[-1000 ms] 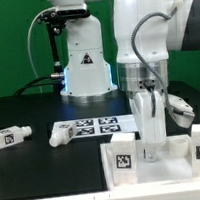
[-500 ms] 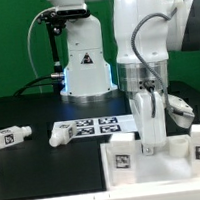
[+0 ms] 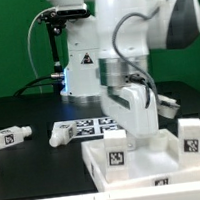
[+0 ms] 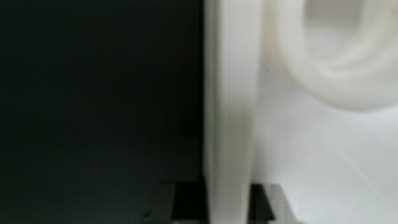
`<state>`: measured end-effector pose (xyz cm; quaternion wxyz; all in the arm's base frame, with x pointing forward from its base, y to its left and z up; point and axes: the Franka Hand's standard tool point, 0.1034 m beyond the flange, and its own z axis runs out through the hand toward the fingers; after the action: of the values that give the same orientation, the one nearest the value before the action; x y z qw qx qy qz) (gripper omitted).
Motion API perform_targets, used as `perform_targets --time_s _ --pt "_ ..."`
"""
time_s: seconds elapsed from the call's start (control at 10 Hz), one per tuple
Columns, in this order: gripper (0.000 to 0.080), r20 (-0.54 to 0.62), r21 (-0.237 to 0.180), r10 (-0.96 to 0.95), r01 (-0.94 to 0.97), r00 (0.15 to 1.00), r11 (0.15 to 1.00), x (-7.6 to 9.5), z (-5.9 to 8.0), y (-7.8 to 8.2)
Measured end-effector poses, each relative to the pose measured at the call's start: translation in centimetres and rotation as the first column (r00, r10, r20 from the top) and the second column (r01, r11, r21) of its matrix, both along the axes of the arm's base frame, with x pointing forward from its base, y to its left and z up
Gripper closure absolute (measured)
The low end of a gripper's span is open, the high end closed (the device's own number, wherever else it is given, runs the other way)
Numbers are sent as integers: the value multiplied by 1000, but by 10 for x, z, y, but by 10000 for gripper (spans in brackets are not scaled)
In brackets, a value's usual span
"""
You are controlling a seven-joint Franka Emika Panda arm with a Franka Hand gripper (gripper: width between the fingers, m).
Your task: Assemble square table
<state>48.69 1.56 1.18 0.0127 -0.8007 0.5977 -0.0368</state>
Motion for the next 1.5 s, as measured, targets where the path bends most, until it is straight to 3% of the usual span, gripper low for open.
perform_targets --time_s 0.1,0.2,0.3,0.6,0.8,0.9,1.0,1.3,1.4,1.5 --pt "751 -5 -21 131 -131 991 991 -4 -1 -18" --pt "751 -14 -26 206 -207 978 978 -5 -2 -25" --pt "751 -18 -31 241 -241 970 970 -5 -3 -21" --pt "751 -27 -50 405 -406 914 912 -3 -2 -32" --pt "751 -40 -44 652 -653 757 756 21 7 -56" --pt "751 -45 -69 766 -766 642 639 34 9 -64" --pt "751 -51 -100 842 -842 536 530 35 8 -64" --pt "752 -81 -99 911 -913 405 397 34 6 -66" --pt "752 -96 -86 948 -951 304 296 36 7 -67" --pt "752 -104 -67 978 -983 179 172 50 13 -68"
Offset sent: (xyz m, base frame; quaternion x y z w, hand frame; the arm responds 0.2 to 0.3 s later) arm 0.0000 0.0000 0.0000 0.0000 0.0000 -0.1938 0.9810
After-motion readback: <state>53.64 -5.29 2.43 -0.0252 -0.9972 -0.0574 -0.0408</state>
